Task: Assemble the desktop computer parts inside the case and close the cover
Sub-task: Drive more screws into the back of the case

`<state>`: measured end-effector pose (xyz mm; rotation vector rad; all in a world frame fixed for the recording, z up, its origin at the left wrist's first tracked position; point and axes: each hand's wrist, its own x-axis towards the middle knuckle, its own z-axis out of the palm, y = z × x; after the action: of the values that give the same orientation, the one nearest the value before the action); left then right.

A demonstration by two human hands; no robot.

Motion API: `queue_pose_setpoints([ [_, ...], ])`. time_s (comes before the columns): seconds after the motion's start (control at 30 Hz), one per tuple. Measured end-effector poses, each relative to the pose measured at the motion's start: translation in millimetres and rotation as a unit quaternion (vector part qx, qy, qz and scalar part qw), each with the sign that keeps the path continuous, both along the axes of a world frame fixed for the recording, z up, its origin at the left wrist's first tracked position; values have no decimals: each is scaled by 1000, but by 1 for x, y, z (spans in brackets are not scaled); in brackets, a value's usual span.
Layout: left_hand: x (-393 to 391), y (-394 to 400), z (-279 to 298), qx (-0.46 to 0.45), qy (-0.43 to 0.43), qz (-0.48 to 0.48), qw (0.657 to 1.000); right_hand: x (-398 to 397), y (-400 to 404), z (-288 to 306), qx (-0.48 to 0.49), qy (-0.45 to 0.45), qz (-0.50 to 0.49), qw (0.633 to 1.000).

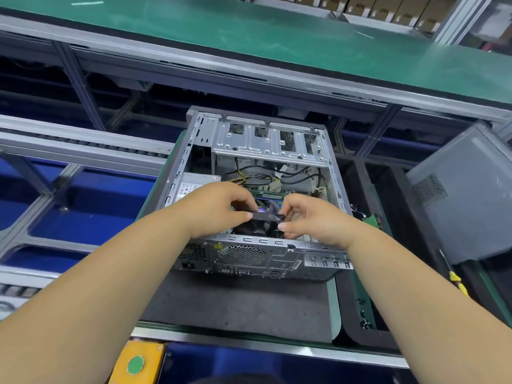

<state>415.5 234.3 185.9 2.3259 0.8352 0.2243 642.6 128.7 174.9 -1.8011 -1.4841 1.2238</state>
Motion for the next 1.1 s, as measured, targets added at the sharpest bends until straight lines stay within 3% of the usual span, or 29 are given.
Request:
queue_pose_setpoints([
  [0.27, -5, 1, -5, 55, 65, -3, 996, -14, 8, 0, -54, -86, 73, 992],
  [0.43, -1, 3, 1, 53, 96, -23, 994, -10, 7, 2, -83, -57, 92, 991],
  [0.53, -1, 6, 5, 21, 102, -37, 994, -8, 6, -2, -107, -4, 27, 994],
  [0.67, 10, 8, 6, 87, 154, -33, 984, -7, 9, -7, -92, -62, -8, 994],
  [0.77, 20, 10, 7, 90, 241, -40, 965, -8, 10, -11, -85, -116, -21, 989],
  [0.9, 24, 11, 7, 143, 293, -91, 941, -10, 6, -9, -71, -167, -33, 983],
  [1.1, 24, 16, -4, 195, 304, -121, 925, -14, -11, 3, 80, -211, -119, 967],
])
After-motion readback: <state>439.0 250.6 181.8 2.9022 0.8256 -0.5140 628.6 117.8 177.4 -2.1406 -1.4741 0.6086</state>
